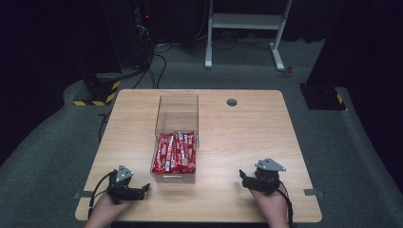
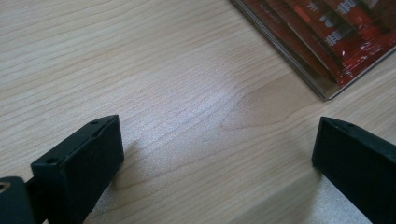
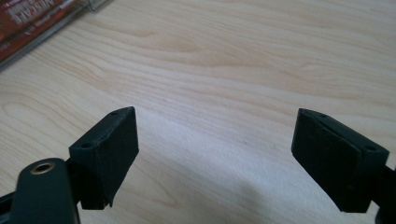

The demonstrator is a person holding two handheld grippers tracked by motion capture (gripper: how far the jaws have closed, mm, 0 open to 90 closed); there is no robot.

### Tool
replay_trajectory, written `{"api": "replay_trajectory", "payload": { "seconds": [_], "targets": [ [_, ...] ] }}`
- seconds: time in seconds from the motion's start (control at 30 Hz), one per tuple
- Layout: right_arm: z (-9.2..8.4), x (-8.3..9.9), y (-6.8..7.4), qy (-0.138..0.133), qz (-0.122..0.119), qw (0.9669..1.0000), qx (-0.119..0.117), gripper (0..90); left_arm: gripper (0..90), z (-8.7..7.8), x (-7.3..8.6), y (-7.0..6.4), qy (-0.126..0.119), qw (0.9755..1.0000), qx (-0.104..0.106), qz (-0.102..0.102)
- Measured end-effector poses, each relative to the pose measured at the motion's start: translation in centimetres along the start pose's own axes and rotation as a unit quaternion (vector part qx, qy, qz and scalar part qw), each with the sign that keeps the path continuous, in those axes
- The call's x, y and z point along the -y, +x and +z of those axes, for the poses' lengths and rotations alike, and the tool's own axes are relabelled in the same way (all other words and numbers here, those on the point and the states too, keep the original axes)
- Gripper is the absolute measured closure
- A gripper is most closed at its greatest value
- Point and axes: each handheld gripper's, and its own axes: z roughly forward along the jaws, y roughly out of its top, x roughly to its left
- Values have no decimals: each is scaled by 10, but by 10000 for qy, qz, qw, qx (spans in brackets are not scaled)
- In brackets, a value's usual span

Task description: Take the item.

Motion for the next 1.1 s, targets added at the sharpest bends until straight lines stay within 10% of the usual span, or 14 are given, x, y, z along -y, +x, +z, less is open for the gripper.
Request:
{"api": "replay_trajectory", "payload": {
  "seconds": [1.1],
  "targets": [
    [13,-42,33,-181,-128,9989,-406,213,24,0,0,0,1,10000,-1,-1]
  ]
}}
